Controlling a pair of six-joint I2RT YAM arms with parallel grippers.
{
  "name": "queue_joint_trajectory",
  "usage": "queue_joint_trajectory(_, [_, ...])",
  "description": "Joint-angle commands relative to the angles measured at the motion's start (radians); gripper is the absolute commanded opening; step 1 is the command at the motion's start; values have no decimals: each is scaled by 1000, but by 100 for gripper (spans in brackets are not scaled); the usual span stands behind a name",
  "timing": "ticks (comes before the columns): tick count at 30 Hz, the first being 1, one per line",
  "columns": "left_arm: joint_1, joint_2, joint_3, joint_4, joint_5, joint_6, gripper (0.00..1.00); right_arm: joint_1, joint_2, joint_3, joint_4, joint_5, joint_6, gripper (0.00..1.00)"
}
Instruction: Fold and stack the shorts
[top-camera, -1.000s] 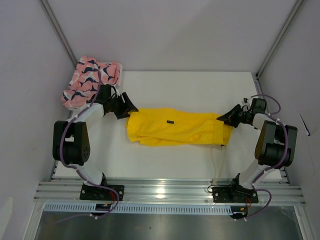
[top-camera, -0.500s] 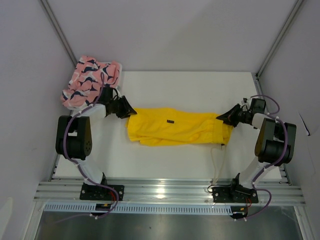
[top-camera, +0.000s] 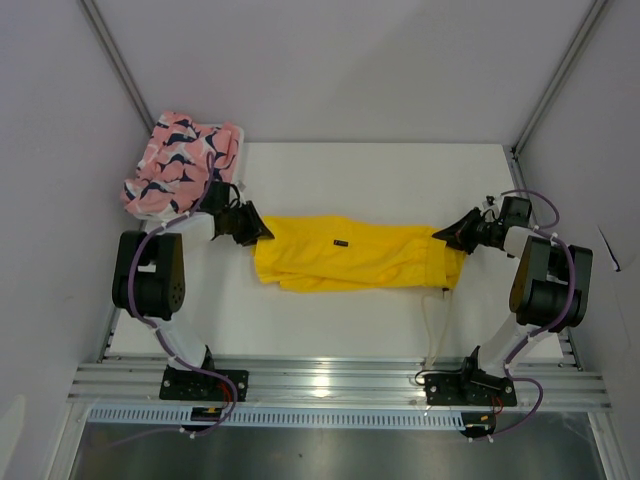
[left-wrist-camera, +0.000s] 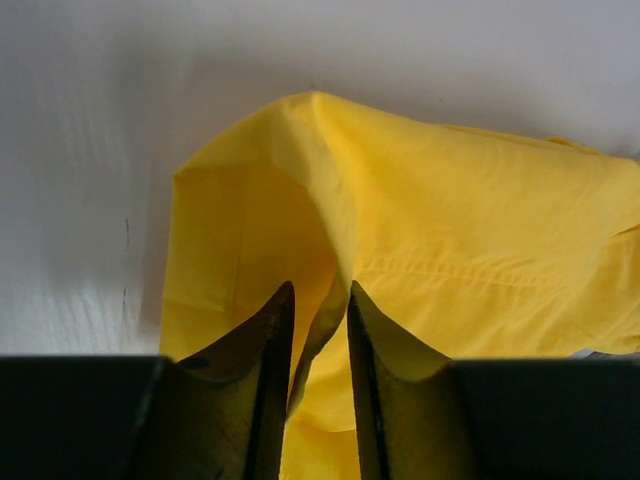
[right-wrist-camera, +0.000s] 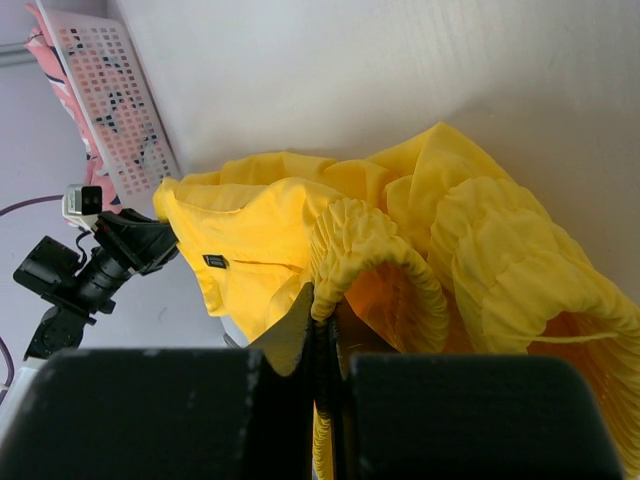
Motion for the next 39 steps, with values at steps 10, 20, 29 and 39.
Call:
queue_joint_trajectory(10, [-8, -66, -7, 30, -71, 10, 0, 7, -15, 17, 31, 6, -2, 0])
queue_joint_trajectory(20, [-11, -220, -19, 56, 35, -58, 0, 9, -119, -35, 184, -76, 55, 0])
queue_joint_trajectory(29, [27, -543, -22, -6, 122, -130, 0, -16, -416, -40, 274, -162, 182, 0])
queue_joint_trajectory(39, [263, -852, 100, -105, 321, -228, 0, -140, -633, 196, 155, -280, 383, 0])
